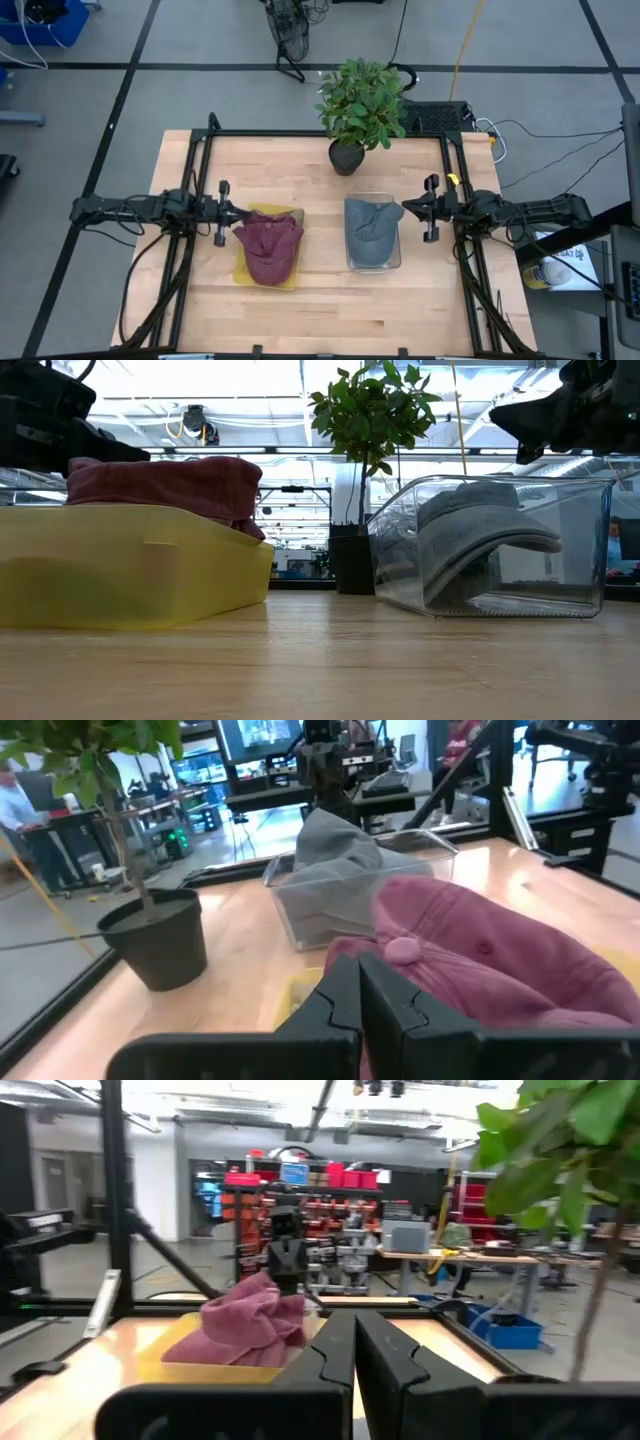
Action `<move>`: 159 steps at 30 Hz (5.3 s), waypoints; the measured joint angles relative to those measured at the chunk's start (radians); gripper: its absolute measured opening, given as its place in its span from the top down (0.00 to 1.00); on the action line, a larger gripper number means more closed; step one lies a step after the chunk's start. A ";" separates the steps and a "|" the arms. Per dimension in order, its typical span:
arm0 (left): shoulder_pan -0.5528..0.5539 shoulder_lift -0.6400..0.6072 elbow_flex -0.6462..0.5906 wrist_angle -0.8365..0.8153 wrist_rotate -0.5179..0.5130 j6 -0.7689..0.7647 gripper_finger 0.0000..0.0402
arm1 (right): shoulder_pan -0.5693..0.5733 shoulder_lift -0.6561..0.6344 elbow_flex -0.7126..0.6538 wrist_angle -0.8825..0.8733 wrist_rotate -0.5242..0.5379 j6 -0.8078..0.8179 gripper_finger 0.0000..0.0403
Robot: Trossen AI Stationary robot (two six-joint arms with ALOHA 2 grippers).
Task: Pick & Place hat
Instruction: Return to Home Position
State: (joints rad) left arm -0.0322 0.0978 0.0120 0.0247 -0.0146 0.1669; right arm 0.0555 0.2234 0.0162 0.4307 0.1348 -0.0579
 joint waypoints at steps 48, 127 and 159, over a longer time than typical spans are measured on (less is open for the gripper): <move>0.060 0.097 0.000 0.007 -0.037 0.005 1.00 | 0.018 -0.117 -0.002 -0.227 0.046 -0.027 1.00; -0.036 -0.093 0.009 -0.020 0.014 0.079 0.98 | 0.018 -0.033 -0.002 -0.040 0.047 -0.040 1.00; -0.036 -0.084 0.009 -0.022 0.013 -0.042 0.90 | 0.018 -0.009 -0.002 -0.107 0.153 -0.033 1.00</move>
State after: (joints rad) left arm -0.0681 0.0135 0.0212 0.0029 -0.0018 0.1253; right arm 0.0738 0.2146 0.0143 0.3241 0.2874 -0.0908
